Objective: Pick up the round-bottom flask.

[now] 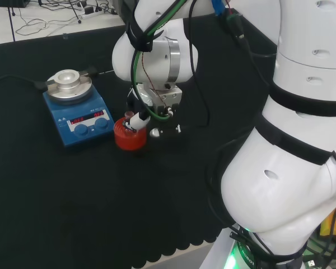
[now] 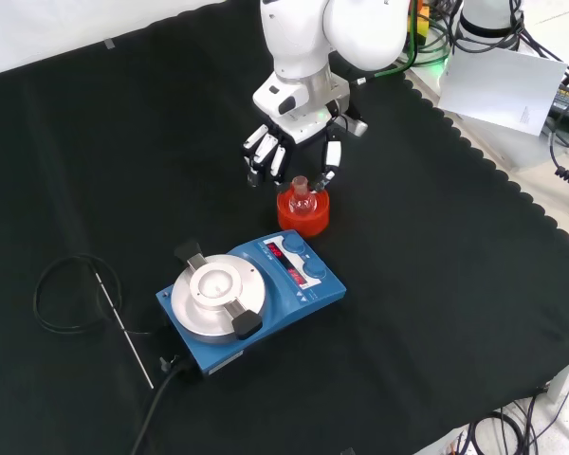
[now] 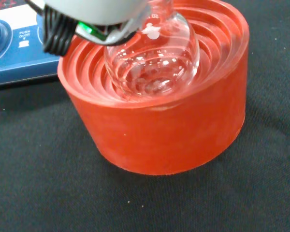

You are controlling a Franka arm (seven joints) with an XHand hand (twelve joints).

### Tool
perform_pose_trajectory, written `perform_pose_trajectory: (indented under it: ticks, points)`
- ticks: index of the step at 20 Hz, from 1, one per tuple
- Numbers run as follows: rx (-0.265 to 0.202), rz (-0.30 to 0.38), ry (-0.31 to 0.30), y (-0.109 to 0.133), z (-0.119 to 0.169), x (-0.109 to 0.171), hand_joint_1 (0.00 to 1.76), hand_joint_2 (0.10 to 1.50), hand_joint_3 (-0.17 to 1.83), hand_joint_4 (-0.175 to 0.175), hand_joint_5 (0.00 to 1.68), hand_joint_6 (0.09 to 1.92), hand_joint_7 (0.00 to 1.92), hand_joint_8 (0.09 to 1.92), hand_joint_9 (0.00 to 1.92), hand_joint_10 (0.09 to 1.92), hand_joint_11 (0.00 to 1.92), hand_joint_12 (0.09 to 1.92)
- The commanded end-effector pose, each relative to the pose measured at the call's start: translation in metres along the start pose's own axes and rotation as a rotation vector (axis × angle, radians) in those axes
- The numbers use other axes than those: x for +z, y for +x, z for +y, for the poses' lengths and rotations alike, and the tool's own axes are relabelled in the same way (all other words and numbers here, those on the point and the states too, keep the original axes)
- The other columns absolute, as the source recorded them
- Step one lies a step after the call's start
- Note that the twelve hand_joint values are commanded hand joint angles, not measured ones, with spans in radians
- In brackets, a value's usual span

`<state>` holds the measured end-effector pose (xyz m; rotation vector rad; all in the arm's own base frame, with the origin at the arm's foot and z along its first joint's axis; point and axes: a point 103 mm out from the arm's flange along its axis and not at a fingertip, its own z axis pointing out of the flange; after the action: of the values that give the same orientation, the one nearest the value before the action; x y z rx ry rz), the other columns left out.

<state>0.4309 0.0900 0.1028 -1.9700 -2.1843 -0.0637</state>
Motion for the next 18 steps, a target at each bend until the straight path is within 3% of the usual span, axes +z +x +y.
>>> perform_pose_trajectory:
  ticks: [1,3,5,6,12,18]
  points:
    - [0.0,-0.012,-0.013,0.001,0.0,-0.002,0.99,0.64,0.69,-0.08,0.93,0.75,0.36,0.65,0.6,0.6,0.22,1.36]
    - [0.002,-0.02,-0.017,0.002,0.0,-0.003,0.99,0.65,0.69,-0.08,0.94,0.76,0.36,0.65,0.6,0.6,0.22,1.36]
    - [0.005,-0.04,-0.026,0.003,0.0,-0.003,1.04,0.82,0.46,0.05,1.02,0.86,0.35,0.67,0.6,0.61,0.23,1.36]
    - [0.007,-0.047,-0.036,0.003,0.0,-0.004,1.07,0.86,0.39,0.072,1.06,0.85,0.36,0.67,0.61,0.61,0.24,1.35]
    - [0.017,-0.026,-0.041,-0.001,0.0,-0.015,1.13,0.71,0.65,0.027,1.16,0.86,0.43,0.66,0.69,0.56,0.31,1.32]
    - [0.028,-0.004,-0.04,-0.003,-0.006,-0.04,1.14,0.68,0.71,0.005,1.17,0.87,0.43,0.66,0.69,0.56,0.31,1.32]
